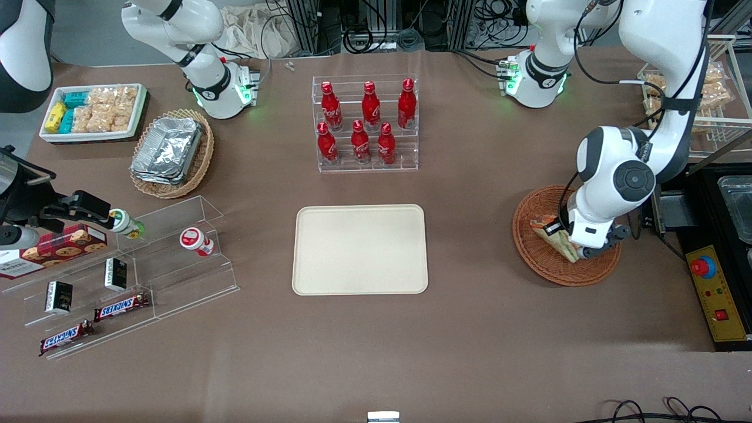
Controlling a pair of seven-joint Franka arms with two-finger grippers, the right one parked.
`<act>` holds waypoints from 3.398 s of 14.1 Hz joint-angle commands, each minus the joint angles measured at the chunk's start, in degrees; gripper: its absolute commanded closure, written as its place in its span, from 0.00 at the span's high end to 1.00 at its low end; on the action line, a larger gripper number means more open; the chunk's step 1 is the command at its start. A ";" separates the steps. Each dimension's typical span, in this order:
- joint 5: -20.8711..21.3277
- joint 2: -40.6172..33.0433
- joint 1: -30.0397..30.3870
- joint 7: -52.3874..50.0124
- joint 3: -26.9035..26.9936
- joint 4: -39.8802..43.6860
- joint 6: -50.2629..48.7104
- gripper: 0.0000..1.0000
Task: Place sandwich from basket to tray
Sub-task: 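Close the left gripper on the sandwich and lift it from the basket, then carry the sandwich with the left gripper over the cream tray, then lower the sandwich onto the tray and open the left gripper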
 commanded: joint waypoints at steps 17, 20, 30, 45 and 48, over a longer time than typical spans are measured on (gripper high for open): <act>-1.13 0.66 -5.16 2.83 -10.92 40.61 -42.46 0.00; -1.65 2.84 -9.82 2.66 -11.98 41.31 -39.22 0.00; -2.36 18.39 -24.60 3.36 -11.99 41.23 -18.74 0.00; -2.09 26.94 -23.90 11.63 -11.28 40.26 -12.75 0.99; -2.09 24.22 -23.81 9.96 -10.50 39.38 -15.90 0.99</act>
